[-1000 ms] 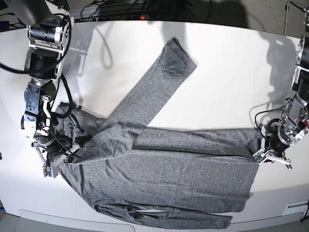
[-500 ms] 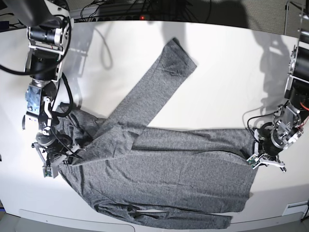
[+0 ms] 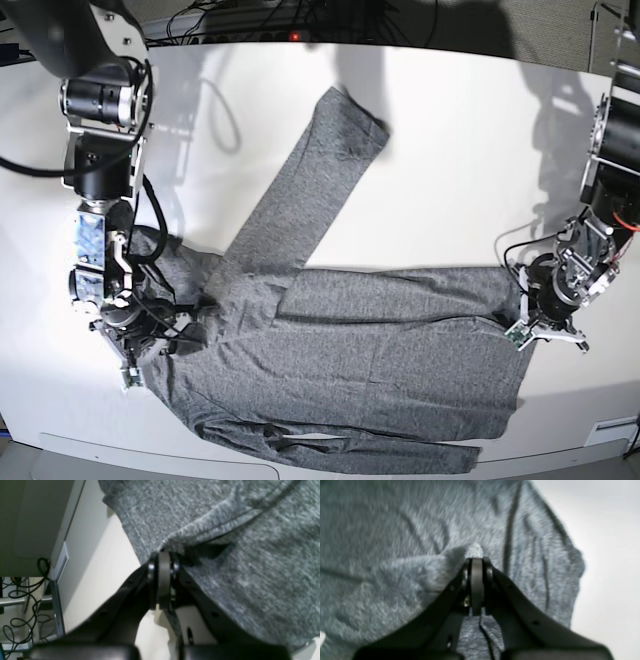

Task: Fold the T-shirt properly
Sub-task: 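Lower the folded sleeve onto the shirt and release with the right gripper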

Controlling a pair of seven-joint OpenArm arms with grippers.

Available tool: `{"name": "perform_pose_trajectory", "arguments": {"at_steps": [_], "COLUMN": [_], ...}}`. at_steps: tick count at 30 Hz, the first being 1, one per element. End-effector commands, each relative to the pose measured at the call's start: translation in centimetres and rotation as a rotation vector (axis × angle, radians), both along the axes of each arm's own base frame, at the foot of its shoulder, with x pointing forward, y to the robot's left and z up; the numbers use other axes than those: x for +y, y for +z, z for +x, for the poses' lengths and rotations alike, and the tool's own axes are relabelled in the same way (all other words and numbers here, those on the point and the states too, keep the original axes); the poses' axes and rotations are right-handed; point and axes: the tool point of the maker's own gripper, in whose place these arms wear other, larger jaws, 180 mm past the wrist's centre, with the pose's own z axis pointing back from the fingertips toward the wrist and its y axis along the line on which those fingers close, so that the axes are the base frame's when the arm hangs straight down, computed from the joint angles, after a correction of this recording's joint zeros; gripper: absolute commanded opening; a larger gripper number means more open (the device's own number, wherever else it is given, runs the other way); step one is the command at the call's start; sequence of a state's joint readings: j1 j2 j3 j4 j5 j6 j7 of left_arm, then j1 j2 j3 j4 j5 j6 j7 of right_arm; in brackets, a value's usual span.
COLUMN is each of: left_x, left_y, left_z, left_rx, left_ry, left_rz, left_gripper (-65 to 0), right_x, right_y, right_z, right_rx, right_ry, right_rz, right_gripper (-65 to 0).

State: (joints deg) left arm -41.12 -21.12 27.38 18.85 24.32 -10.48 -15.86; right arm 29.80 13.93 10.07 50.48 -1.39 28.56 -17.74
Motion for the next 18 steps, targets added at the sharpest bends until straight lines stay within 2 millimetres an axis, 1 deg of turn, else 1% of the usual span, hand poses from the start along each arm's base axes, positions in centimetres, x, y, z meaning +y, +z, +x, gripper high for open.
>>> {"name": "perform_pose_trajectory", "arguments": {"at_steps": [1,11,15,17,18], "left_x": [0.8,0.8,0.8,0.8,0.8], "left_y": [2.8,2.3,2.3,2.3,2.3], "left_z": [1.8,1.5,1.5,1.5,1.5], "left_rx": [-0.073,-0.063,-0.063,-0.063,-0.063], "left_ry": [0.013,0.015,0.015,0.015,0.015], "left_rz": [0.001,0.002,0.002,0.002,0.002], "left_gripper": [-65.0,-65.0,-65.0,-65.0,-65.0], "right_x": [-0.5,-0.9,-1.7,-1.8,-1.8], "right_y": [2.7,2.8,2.8,2.8,2.8], "right_z": [1.6,1.6,1.7,1.7,1.7], "right_rx": [-0.080,-0.084,-0.088,-0.089,-0.088], "right_ry": [0.000,-0.024,-0.072,-0.074,-0.074], "right_rz": [-0.006,-0.010,-0.018,-0.019,-0.019], "right_gripper": [-65.0,-65.0,-65.0,-65.0,-58.8]}}
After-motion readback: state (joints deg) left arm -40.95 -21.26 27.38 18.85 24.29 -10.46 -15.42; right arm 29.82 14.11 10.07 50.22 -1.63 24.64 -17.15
